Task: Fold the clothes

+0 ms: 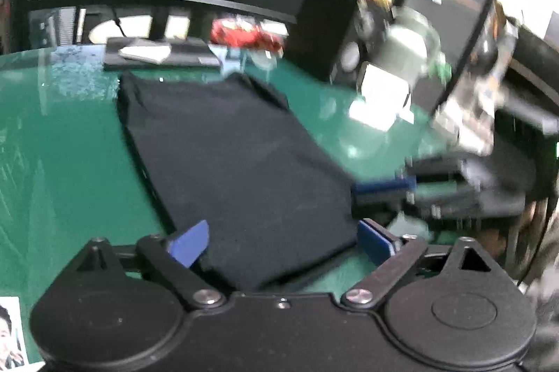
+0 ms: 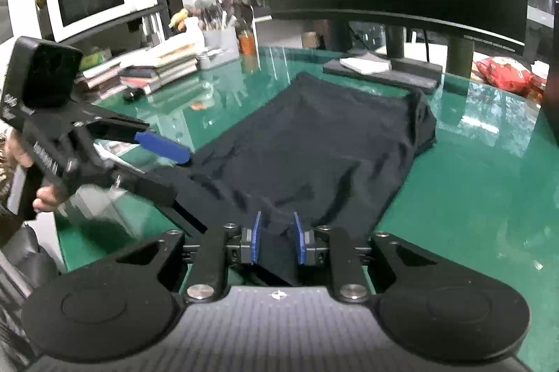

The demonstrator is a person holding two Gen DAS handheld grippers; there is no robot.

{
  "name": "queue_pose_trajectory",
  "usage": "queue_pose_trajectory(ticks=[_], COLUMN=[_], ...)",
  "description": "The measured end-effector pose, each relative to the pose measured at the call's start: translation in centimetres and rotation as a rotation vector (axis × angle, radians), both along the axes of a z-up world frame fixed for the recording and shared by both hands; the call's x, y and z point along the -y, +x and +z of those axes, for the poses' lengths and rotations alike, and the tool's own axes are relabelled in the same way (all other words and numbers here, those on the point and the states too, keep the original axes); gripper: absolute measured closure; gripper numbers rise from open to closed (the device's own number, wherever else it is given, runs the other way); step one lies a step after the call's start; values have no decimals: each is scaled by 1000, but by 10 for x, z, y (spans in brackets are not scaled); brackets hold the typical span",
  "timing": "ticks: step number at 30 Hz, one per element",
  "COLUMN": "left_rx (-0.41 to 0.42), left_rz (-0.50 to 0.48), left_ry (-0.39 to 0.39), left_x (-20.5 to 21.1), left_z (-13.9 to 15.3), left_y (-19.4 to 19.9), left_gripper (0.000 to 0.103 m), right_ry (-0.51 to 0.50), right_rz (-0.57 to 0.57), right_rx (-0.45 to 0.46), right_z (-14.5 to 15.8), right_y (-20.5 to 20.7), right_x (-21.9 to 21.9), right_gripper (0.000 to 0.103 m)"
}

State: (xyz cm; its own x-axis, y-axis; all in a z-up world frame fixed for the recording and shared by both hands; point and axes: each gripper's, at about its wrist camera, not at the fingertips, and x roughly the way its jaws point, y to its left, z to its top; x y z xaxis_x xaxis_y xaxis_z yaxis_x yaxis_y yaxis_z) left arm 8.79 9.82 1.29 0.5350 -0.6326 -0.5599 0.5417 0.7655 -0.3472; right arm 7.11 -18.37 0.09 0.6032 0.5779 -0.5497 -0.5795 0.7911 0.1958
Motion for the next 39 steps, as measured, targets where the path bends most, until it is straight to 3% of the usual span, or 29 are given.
queue_pose_trajectory(ticks=[2,5,9,16,18,25,32,35,39], left_rx=[-22,-79,-47,31,-25,20,-65,-56,-30], left_rz=[26,48,37,296,278,179,190,166,148], left_ry=[-7,49,42,4,-37,14,55,28,30], left_x=[1,6,2,-23,-26,9,19,15,16], left_z=[-4,-14,-4,15,14,5,-25,-25,-22], left_y=[9,19,19,79,112,157,197,198,203], left_gripper=[7,7,7,3,3,3,3,3,3], right_ry=[-9,-33,-23,50,60,27,17,27,-12], right_rz=[13,28,37,102,135,192,205,163,-99], right_rx=[-5,-28,-17,20,25,-22,-103,-55,28], right_z=[-3,-11,-7,7,8,-1,-7,9,25], right_y=[0,2,0,7,12,34,39,47,88], right_x=[-4,-10,-8,-33,-46,-68,-58,-38,2], right_gripper=[83,83,82,82,82,82,82,82,82])
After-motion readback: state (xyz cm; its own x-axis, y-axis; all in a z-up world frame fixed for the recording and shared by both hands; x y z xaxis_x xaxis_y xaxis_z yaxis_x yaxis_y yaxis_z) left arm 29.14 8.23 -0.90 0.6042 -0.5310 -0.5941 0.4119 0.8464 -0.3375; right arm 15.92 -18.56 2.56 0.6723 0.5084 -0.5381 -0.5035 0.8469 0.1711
